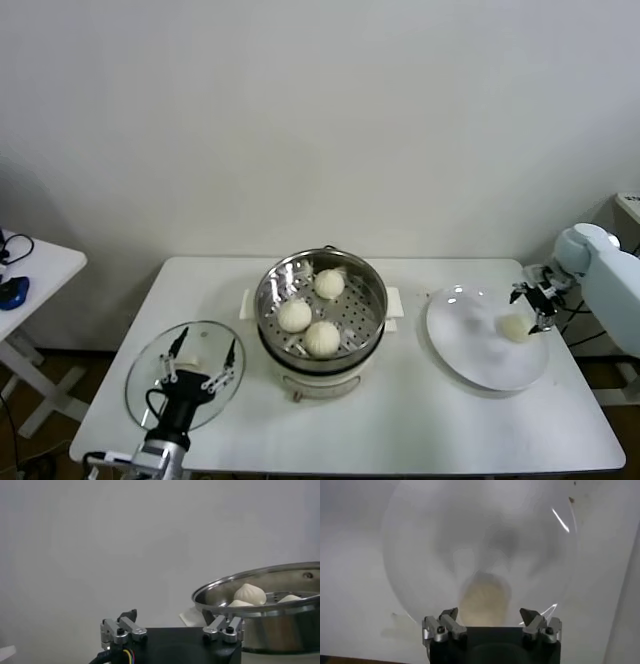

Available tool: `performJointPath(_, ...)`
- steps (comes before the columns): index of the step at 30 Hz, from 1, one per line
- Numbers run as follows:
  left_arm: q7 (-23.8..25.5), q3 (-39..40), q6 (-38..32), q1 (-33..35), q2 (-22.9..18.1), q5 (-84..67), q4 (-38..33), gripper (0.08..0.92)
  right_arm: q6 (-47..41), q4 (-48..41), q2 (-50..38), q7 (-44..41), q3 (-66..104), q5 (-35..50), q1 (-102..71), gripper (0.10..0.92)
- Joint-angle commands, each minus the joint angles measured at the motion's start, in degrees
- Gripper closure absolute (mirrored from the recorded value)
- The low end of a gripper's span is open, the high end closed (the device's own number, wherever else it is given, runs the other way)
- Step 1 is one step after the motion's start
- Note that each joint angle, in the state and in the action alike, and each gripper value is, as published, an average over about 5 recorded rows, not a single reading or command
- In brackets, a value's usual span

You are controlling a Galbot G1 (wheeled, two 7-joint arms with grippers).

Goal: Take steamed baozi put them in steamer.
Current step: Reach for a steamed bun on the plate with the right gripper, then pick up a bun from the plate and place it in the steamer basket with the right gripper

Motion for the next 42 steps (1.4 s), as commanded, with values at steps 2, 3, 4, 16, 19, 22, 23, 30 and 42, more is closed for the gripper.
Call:
performJointPath(2,0.0,0.0,0.1,-0.1,0.1,0.3,0.2,0.177,1.9,-7.1,3.9,0.8,5.4,-6.1,-2.0,0.203)
performJointPath(3,0.0,-0.1,0.1,-0.1,0.1,0.3,0.2,0.177,1.9,-7.3,4.1,0.7,5.4,-6.4,-2.0,0.203)
performJointPath(4,0.0,-0.1,0.1,-0.1,0.1,0.3,0.2,0.177,1.9,-7.5,4.2,0.6,5.5,-6.7,-2.0,0.203)
performJointPath(16,-0.1,0.0,0.1,-0.4,0.0,0.3,0.6,0.177,2.9,-10.8,6.4,1.0,8.9,-10.4,-1.4,0.203)
performJointPath(19,-0.1,0.0,0.1,-0.4,0.0,0.3,0.7,0.177,2.8,-11.1,6.7,0.9,9.1,-10.8,-1.4,0.203)
performJointPath(22,-0.1,0.0,0.1,-0.4,0.0,0.3,0.7,0.177,2.7,-11.3,6.8,0.7,9.4,-11.1,-1.4,0.203)
performJointPath(23,-0.1,0.0,0.1,-0.4,0.0,0.3,0.7,0.177,2.7,-11.4,6.8,0.7,9.5,-11.1,-1.4,0.206)
performJointPath(30,-0.1,0.1,0.1,-0.3,-0.1,0.5,0.6,0.177,2.5,-11.5,6.9,0.6,9.6,-11.0,-1.3,0.26)
performJointPath(42,-0.2,0.6,0.3,-0.5,-0.4,0.9,0.3,0.177,2.3,-11.2,6.5,0.7,9.6,-9.4,-1.1,0.317)
